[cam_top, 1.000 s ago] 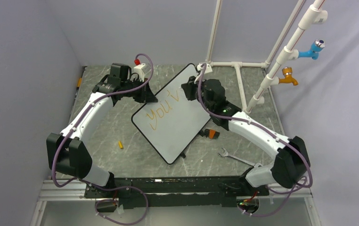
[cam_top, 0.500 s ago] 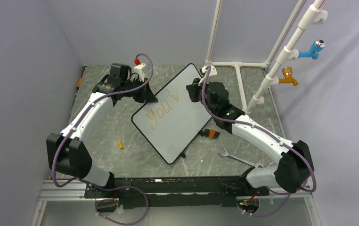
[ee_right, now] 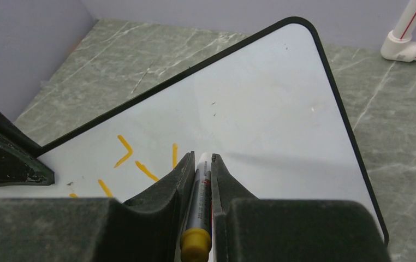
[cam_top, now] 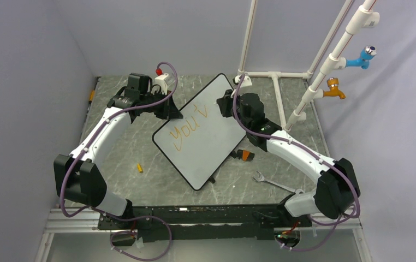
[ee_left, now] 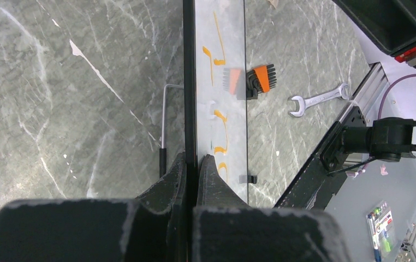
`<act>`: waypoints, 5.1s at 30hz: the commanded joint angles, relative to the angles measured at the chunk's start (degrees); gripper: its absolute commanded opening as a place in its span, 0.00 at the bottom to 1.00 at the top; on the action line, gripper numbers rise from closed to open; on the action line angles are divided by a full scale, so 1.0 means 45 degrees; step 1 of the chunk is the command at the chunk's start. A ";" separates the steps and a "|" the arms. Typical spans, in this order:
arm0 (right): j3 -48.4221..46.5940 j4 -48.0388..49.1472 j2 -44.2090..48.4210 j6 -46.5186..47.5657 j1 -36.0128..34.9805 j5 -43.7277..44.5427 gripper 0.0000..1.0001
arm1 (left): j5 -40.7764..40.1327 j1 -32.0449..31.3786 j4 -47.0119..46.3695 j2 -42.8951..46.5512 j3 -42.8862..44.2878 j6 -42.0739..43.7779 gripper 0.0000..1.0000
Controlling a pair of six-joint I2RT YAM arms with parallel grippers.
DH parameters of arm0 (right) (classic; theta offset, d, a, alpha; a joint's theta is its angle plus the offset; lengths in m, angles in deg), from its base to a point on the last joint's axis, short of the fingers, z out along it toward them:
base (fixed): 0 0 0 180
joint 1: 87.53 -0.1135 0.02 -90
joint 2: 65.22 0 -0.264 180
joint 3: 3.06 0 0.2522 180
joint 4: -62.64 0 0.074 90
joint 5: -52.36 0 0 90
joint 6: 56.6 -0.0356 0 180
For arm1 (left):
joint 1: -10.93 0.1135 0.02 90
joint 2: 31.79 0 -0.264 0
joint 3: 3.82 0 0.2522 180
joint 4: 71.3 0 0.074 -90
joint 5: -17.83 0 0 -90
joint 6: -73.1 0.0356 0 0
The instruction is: Write a sentence on the whiteboard
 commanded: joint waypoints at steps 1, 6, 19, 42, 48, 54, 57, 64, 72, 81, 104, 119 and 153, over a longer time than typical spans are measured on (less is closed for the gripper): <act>-0.0165 0.0883 -0.0219 -0.0307 0.0074 -0.0488 0.00 | -0.1705 -0.0153 0.0297 0.0177 -0.0075 0.1437 0.00; -0.0219 0.0986 -0.0425 -0.0368 0.0079 -0.0598 0.00 | -0.1833 -0.0164 0.0299 0.0176 -0.0075 0.1382 0.00; -0.0380 0.1245 -0.0976 -0.0502 0.0088 -0.0759 0.00 | -0.1681 -0.0179 0.0331 0.0138 -0.0052 0.1465 0.00; -0.0533 0.1319 -0.1577 -0.0316 0.0498 -0.0522 0.00 | -0.1545 -0.0185 0.0325 0.0164 -0.0036 0.1481 0.00; -0.0708 0.1324 -0.1719 -0.0311 0.0521 -0.0564 0.00 | -0.1524 -0.0199 0.0324 0.0194 -0.0054 0.1478 0.00; -0.0941 0.1315 -0.1830 -0.0268 0.0531 -0.0564 0.00 | -0.1523 -0.0209 0.0331 0.0205 -0.0039 0.1465 0.00; -0.1091 0.1287 -0.1928 -0.0250 0.0532 -0.0635 0.00 | -0.1501 -0.0199 0.0328 0.0206 -0.0027 0.1470 0.00; -0.1394 0.1265 -0.2070 -0.0335 0.0538 -0.0896 0.00 | -0.1510 -0.0201 0.0318 0.0235 -0.0054 0.1475 0.00; -0.1374 0.1304 -0.2101 -0.0618 0.0542 -0.1362 0.00 | -0.1525 -0.0209 0.0313 0.0273 -0.0059 0.1462 0.00; -0.1060 0.1418 -0.1916 -0.1002 0.0510 -0.2175 0.00 | -0.1534 -0.0200 0.0323 0.0305 -0.0057 0.1469 0.00; 0.0533 0.1198 -0.1081 -0.1068 0.0274 -0.1961 0.00 | -0.1566 -0.0201 0.0291 0.0371 -0.0098 0.1448 0.00; 0.0877 0.0938 -0.1001 -0.0713 0.0323 -0.0837 0.00 | -0.1529 -0.0203 0.0272 0.0315 -0.0098 0.1459 0.00; -0.0759 0.0161 -0.0590 0.0116 0.0566 0.0244 0.00 | -0.1586 -0.0204 0.0301 0.0293 -0.0064 0.1439 0.00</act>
